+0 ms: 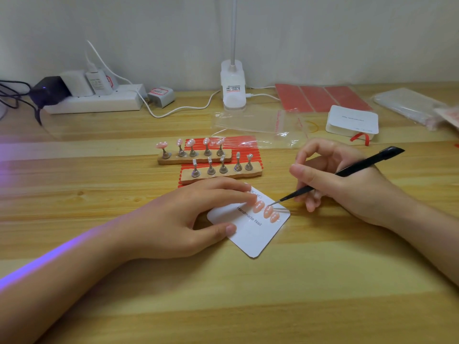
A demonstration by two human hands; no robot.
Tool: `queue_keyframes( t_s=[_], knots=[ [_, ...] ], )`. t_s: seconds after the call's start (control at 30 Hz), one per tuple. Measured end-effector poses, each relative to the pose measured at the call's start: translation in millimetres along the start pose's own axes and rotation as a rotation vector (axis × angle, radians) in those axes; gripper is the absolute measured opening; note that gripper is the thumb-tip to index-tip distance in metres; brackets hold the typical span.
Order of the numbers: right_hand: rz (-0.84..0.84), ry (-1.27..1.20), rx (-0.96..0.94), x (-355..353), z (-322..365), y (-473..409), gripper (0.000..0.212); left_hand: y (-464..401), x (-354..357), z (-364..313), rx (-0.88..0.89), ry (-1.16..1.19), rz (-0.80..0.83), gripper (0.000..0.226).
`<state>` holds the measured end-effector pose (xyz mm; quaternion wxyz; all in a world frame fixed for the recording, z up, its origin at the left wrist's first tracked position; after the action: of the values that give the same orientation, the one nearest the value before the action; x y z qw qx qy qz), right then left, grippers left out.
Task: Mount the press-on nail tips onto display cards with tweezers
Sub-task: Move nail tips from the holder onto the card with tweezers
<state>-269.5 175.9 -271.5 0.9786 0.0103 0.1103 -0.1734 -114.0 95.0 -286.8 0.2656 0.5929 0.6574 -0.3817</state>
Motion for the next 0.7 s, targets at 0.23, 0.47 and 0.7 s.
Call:
queue_keyframes(
  t_s=[0.23,0.47,0.7],
  knots=[
    [-0.105,0.078,-0.097,-2.9,6.5,5.9,0.018,1.1,-1.8,-2.0,0.039,-0.059,-0.032,0.044],
    [-0.283,0.057,-0.127,-13.2,13.7,8.4,0.058,3.0,-5.1,-6.3,0.031,-0.221,-0.113,0.063],
    [-0.045,0.431,-0.215,24.1,11.1,7.4,0.025,2.7,-5.5,-8.5,0.005,-0.292,-0.152,0.068]
  ],
)
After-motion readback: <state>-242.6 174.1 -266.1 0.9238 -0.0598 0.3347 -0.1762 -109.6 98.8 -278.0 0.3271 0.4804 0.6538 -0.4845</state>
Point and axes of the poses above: each hand's wrist, its own y-axis away from the middle knuckle, its own x-axis out of the palm, z = x × y, the point moved 7 cm from there along -y, towards the middle knuckle, and after that the axes turned 9 degrees about x, right-handed, at the moved point
